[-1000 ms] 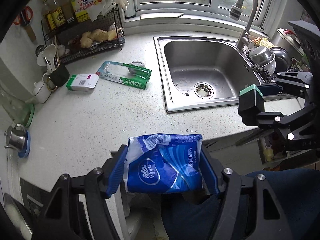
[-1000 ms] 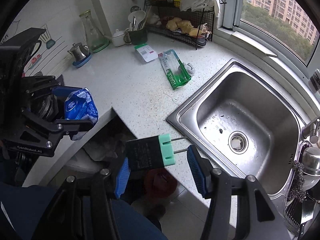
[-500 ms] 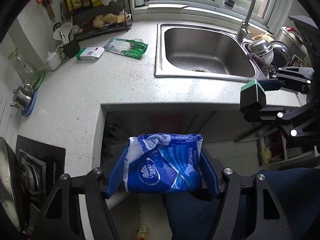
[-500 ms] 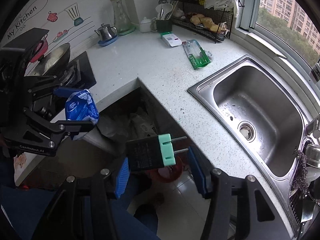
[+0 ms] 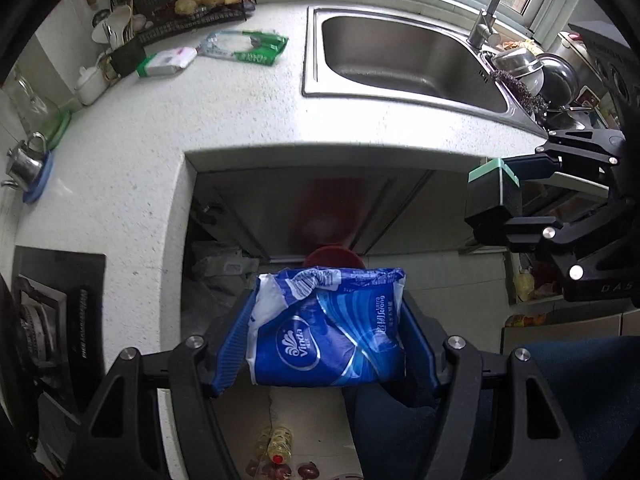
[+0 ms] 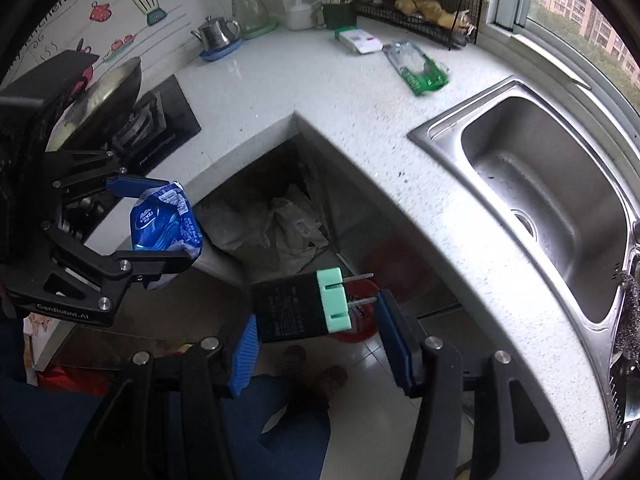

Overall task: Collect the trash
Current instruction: 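Carry the plug and tissue packet with both grippers down over the red bin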

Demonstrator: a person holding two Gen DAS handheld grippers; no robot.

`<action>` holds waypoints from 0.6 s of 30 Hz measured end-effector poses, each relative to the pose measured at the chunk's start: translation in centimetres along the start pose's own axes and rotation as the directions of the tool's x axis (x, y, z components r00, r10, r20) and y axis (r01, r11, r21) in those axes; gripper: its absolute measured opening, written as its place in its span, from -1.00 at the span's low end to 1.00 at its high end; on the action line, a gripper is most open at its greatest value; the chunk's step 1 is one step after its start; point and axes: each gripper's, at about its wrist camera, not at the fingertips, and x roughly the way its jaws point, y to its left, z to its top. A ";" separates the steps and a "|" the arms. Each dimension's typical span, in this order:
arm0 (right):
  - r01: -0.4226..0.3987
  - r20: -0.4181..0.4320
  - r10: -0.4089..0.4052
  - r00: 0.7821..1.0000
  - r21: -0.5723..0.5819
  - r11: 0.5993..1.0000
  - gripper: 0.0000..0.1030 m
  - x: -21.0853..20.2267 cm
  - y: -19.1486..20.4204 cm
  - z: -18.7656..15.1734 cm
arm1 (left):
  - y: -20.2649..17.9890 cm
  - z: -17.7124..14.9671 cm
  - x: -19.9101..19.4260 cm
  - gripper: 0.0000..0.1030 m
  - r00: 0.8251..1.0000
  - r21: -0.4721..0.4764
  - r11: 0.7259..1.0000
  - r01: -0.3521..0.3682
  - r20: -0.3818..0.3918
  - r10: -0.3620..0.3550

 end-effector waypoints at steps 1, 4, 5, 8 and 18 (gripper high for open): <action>0.007 -0.011 -0.007 1.000 -0.007 1.000 0.01 0.6 0.2 -0.2 | 0.1 -0.2 0.6 0.30 1.000 -0.003 1.000 0.001 -0.013 -0.001; 0.006 -0.031 -0.007 1.000 -0.009 1.000 0.01 2.6 0.3 -0.9 | 0.2 -1.1 3.0 0.30 0.998 -0.023 1.000 0.010 -0.059 -0.011; -0.003 -0.035 0.003 0.999 -0.003 1.000 0.01 3.2 0.1 -1.2 | 0.4 -1.3 3.7 0.30 0.998 -0.032 0.999 0.008 -0.068 -0.011; -0.026 -0.058 0.027 0.998 0.025 0.999 0.01 6.0 -0.7 -2.4 | 0.6 -2.1 6.2 0.30 0.995 -0.055 0.998 0.003 -0.099 -0.008; -0.048 -0.130 0.056 0.990 0.058 0.997 0.01 16.9 -3.3 -5.3 | 1.0 -3.9 16.3 0.30 0.985 -0.070 0.996 0.047 -0.164 -0.058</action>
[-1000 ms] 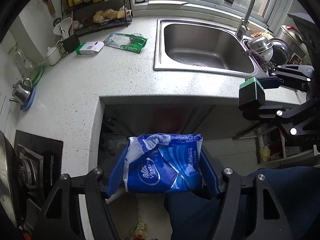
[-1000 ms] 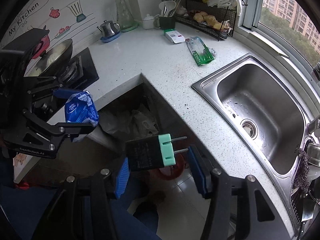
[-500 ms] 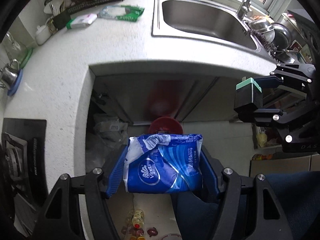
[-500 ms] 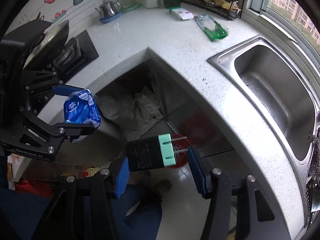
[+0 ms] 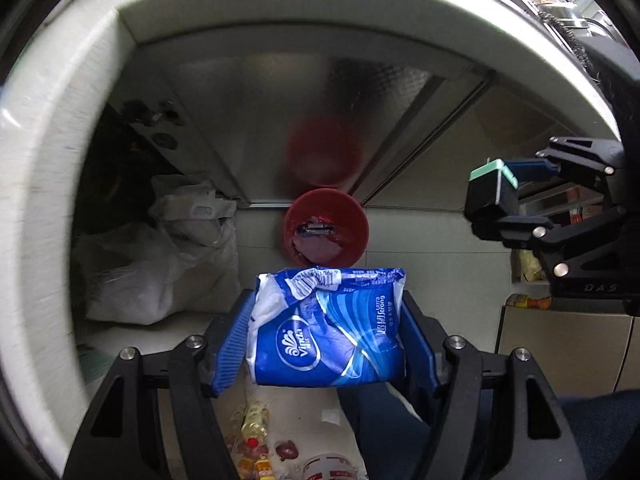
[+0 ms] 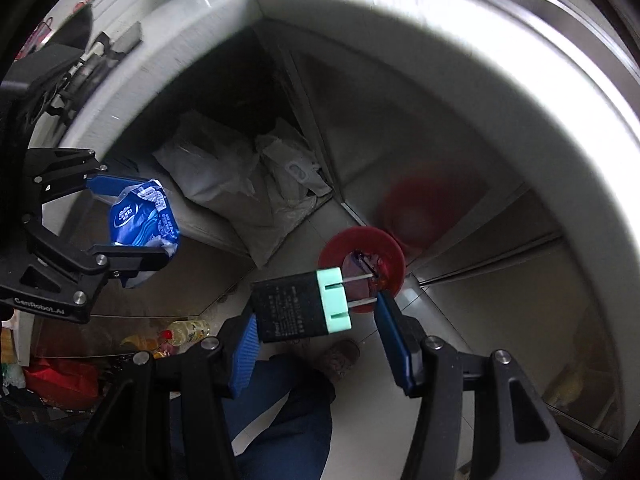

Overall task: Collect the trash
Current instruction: 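Carry the plug and tissue packet with both grippers down over the red bin, then open both grippers to drop the tissue packet and plug into the red bin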

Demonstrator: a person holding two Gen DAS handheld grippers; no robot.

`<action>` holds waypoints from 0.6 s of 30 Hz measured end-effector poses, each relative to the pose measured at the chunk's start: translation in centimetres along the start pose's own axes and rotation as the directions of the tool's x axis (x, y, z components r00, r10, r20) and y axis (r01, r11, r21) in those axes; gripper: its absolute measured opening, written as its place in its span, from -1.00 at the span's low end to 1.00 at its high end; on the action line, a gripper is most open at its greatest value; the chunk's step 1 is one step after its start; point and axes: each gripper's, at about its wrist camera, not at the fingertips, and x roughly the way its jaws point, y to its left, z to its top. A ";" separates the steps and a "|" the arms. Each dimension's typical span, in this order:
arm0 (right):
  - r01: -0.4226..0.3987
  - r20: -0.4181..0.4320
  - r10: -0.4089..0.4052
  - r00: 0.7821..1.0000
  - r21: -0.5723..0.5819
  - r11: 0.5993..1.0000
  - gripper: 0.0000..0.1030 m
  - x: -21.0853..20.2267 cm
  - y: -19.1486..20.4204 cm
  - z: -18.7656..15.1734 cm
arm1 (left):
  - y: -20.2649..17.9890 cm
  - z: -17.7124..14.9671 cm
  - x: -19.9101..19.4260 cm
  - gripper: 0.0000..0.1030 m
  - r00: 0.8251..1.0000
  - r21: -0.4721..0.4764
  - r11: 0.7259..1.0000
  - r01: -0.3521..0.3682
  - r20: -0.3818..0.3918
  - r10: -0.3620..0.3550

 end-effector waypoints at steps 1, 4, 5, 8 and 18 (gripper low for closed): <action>0.004 -0.005 -0.004 1.000 0.000 1.000 0.01 1.1 -0.3 -0.1 | 0.0 0.2 1.1 0.30 1.000 0.001 1.000 0.006 0.000 -0.006; 0.006 -0.019 -0.006 1.000 0.024 1.000 0.01 4.4 -1.6 -0.3 | 0.0 0.7 4.6 0.30 1.000 0.008 1.000 0.016 -0.005 -0.015; 0.005 -0.021 -0.004 1.000 0.035 0.999 0.01 5.4 -2.1 -0.5 | 0.1 1.0 5.9 0.30 1.000 0.008 1.000 0.022 -0.013 -0.022; 0.014 -0.030 -0.012 0.999 0.055 0.998 0.01 8.3 -3.3 -1.0 | 0.8 1.6 9.1 0.30 0.999 -0.020 0.998 0.052 -0.013 -0.053; 0.047 -0.028 -0.045 0.999 0.078 0.996 0.01 16.4 -5.7 -1.5 | 2.1 2.9 18.6 0.30 0.997 -0.049 0.997 0.067 -0.026 -0.068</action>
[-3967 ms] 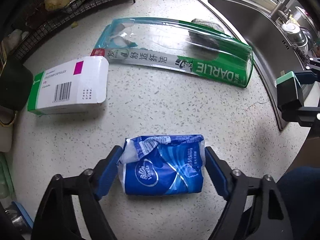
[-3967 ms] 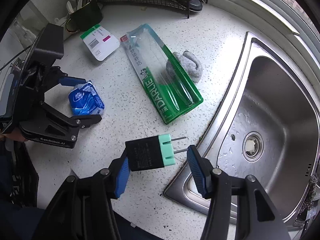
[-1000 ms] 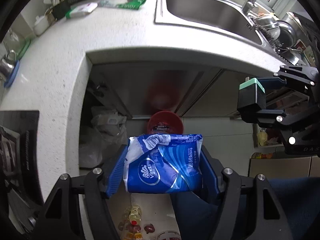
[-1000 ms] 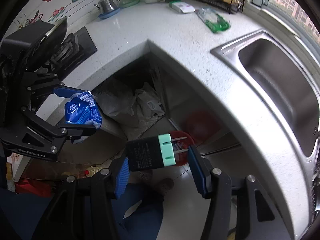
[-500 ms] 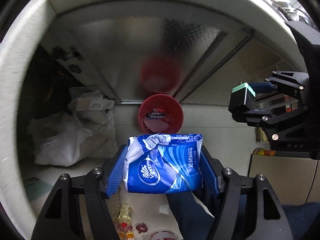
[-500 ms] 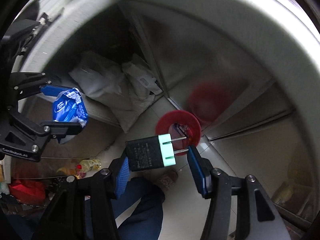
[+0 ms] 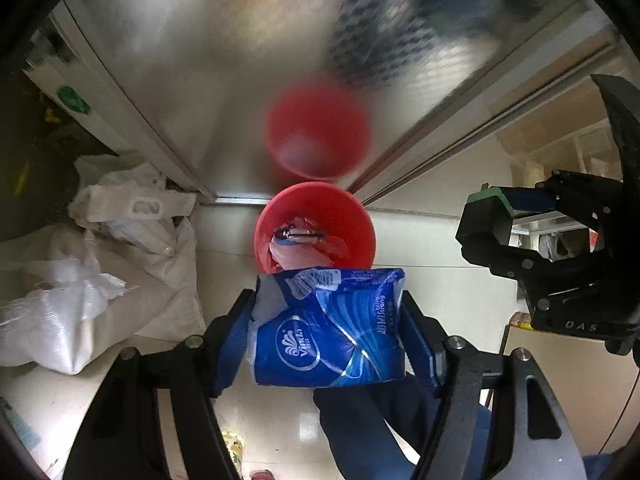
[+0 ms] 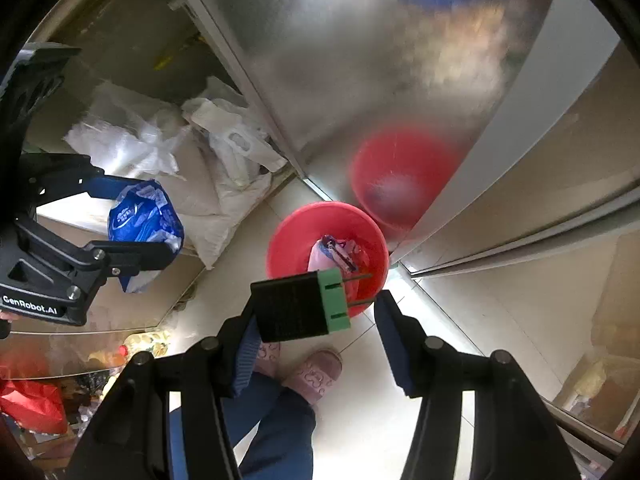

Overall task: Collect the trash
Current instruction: 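Open both grippers to drop the tissue packet and plug into the red bin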

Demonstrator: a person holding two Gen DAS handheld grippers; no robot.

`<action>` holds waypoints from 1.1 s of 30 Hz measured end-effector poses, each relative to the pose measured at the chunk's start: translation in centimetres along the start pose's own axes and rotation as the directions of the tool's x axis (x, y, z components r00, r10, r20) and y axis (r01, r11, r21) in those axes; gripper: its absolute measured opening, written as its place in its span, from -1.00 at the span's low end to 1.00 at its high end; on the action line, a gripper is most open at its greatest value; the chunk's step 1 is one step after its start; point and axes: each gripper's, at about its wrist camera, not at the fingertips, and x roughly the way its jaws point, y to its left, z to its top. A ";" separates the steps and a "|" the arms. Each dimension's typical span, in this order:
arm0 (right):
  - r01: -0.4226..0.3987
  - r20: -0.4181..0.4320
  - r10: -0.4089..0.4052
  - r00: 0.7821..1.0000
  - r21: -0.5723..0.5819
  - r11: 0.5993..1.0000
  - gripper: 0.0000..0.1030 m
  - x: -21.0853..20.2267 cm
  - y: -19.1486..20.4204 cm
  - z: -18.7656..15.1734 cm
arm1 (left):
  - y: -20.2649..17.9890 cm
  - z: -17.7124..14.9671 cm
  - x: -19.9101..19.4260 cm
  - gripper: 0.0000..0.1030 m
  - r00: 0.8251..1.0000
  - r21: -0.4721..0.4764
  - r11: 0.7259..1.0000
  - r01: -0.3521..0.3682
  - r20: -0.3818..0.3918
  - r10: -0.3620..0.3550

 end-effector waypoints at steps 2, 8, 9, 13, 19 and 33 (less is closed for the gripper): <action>0.000 -0.003 0.000 1.000 0.008 1.000 0.01 1.1 -0.5 -0.2 | 0.5 0.2 1.4 0.30 1.000 -0.002 1.000 0.002 -0.007 -0.002; 0.006 -0.010 -0.005 1.000 0.028 1.000 0.01 3.3 -1.1 -0.4 | 0.9 0.9 4.2 0.30 1.000 0.045 0.999 0.019 -0.009 -0.018; 0.012 -0.010 -0.011 1.000 0.025 1.000 0.01 3.5 -1.1 -0.4 | 1.0 1.0 4.6 0.30 1.000 0.044 0.999 0.015 -0.014 -0.015; 0.015 -0.019 -0.014 1.000 0.034 0.999 0.01 4.2 -1.3 -0.4 | 1.5 1.1 6.4 0.30 0.999 0.052 0.998 0.020 -0.039 -0.018; 0.021 -0.020 -0.020 1.000 0.049 0.999 0.01 4.9 -1.6 -0.3 | 1.4 1.0 7.2 0.31 0.998 0.075 0.995 0.063 -0.022 -0.061; 0.001 -0.032 0.001 0.999 0.062 0.998 0.01 6.1 -1.1 -0.2 | 2.2 1.5 8.1 0.61 0.997 0.107 0.992 0.062 -0.046 -0.057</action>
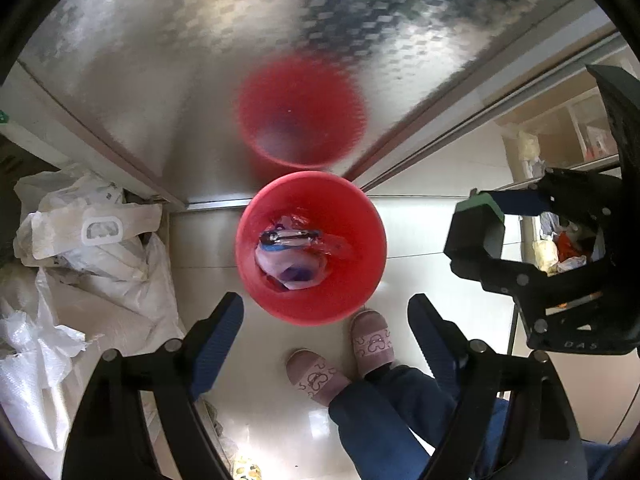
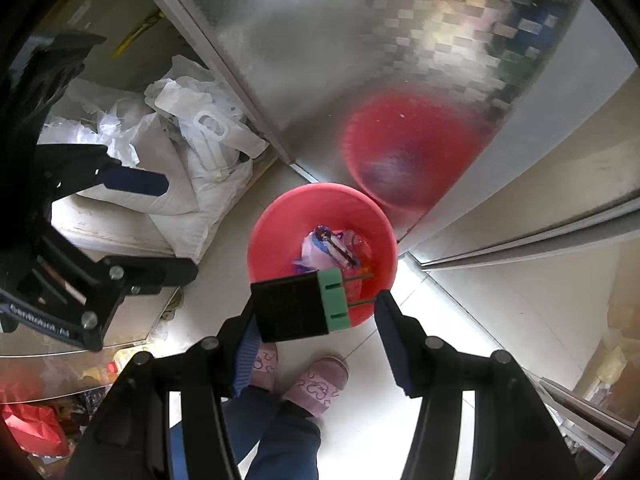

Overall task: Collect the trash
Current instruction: 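Open both grippers to drop the tissue packet and plug into the red bin, then raise both tools back up toward the counter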

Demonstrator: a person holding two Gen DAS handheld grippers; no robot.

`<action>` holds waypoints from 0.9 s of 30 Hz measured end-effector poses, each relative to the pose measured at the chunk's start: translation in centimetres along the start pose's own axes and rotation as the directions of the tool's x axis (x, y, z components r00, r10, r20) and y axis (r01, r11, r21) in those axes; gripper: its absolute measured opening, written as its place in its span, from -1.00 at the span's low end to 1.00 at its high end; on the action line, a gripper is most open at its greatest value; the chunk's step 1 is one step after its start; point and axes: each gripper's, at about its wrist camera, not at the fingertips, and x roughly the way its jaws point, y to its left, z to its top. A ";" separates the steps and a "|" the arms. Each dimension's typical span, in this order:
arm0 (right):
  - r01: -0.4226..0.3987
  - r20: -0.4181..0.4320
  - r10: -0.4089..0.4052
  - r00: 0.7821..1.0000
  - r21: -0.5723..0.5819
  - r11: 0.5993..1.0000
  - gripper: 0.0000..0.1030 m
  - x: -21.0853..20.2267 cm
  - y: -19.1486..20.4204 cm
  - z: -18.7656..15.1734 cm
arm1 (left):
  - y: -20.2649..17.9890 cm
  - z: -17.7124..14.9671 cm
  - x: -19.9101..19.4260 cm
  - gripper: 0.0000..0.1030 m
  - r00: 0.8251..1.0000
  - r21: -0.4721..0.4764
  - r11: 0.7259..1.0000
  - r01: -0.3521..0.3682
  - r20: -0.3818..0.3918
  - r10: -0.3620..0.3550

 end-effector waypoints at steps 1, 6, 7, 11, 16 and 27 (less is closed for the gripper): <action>-0.003 -0.003 0.003 1.000 -0.002 1.000 0.01 0.1 0.1 0.0 | 0.2 -0.1 -0.1 0.61 1.000 -0.006 1.000 0.001 -0.002 -0.001; 0.014 -0.013 -0.014 1.000 -0.030 0.999 0.01 0.6 0.8 0.2 | 1.2 -0.7 -0.2 0.61 0.999 -0.045 0.998 0.044 -0.029 -0.045; 0.009 -0.017 -0.009 1.000 -0.027 1.000 0.03 0.7 0.8 0.2 | 1.3 -0.9 -0.3 0.61 0.999 -0.049 0.998 0.043 -0.028 -0.044; -0.016 -0.015 0.015 1.000 -0.030 0.999 0.43 0.7 1.4 0.3 | 1.6 -1.5 -0.7 0.61 1.000 -0.048 0.999 0.010 -0.014 -0.011; 0.003 -0.006 -0.003 1.000 -0.058 0.998 0.63 0.6 2.1 0.4 | 2.2 -2.1 -2.0 0.61 0.999 -0.086 0.996 -0.017 0.029 0.020; 0.020 0.010 -0.019 1.000 -0.070 0.997 0.89 -3.0 3.1 0.0 | 0.5 -3.2 -6.3 0.73 0.997 -0.046 0.997 -0.067 0.041 0.069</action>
